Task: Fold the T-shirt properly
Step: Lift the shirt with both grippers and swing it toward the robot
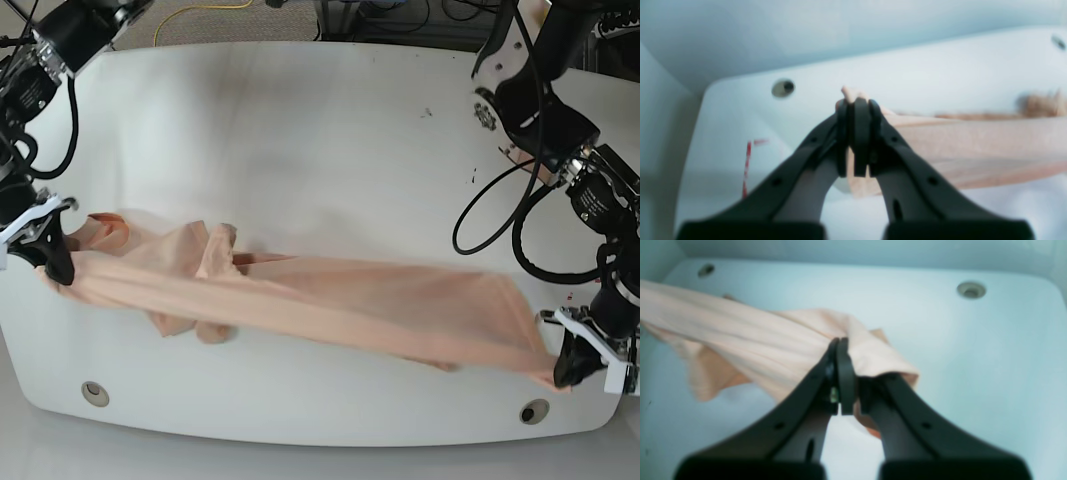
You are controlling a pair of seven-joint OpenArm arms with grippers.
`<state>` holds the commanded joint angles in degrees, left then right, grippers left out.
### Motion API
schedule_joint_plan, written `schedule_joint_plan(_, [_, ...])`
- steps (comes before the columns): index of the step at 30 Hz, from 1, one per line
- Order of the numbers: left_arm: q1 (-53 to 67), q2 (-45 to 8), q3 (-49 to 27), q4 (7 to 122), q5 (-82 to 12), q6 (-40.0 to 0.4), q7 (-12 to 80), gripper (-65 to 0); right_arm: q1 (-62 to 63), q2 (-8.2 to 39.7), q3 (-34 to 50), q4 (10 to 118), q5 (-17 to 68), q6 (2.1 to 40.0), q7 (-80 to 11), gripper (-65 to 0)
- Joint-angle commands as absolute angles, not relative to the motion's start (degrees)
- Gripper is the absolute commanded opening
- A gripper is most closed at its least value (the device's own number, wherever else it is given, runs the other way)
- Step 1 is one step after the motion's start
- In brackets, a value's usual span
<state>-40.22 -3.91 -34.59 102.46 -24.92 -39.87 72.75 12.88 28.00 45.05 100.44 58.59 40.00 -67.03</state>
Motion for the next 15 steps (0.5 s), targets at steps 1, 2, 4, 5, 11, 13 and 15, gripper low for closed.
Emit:
schedule_joint_plan(1, [-42.0, -3.8, -34.6, 101.8, -24.4, -39.9, 72.7, -65.0, 14.9, 29.4, 43.8, 98.6, 58.6, 40.0, -67.0, -65.0])
schedule_joint_plan(2, [-43.7, -3.9, -34.6, 101.1, -24.0, -39.9, 72.7, -65.0, 17.0, 30.5, 42.8, 96.8, 58.6, 40.0, -67.0, -65.0])
schedule_joint_plan(4, [-47.0, -4.1, -34.6, 99.8, -23.3, -39.9, 72.6, -65.0, 21.6, 32.6, 40.7, 93.4, 58.6, 40.0, -67.0, -65.0])
schedule_joint_plan(5, [-48.4, -4.2, -34.6, 99.3, -23.1, -39.9, 72.5, -65.0, 23.7, 33.3, 39.5, 91.8, 58.6, 40.0, -67.0, -65.0])
schedule_joint_plan(11, [-56.0, -5.4, -34.6, 95.8, -21.2, -39.9, 72.5, -65.0, 38.3, 37.2, 30.7, 82.5, 58.6, 40.0, -67.0, -65.0])
schedule_joint_plan(13, [-58.7, -6.5, -34.6, 95.0, -21.4, -39.9, 72.5, -64.9, 43.7, 38.2, 27.5, 78.9, 58.6, 40.0, -66.9, -65.0])
schedule_joint_plan(15, [-61.4, -7.0, -34.5, 94.1, -21.2, -39.9, 72.5, -63.6, 49.9, 38.7, 24.0, 75.0, 58.5, 40.0, -66.9, -65.0])
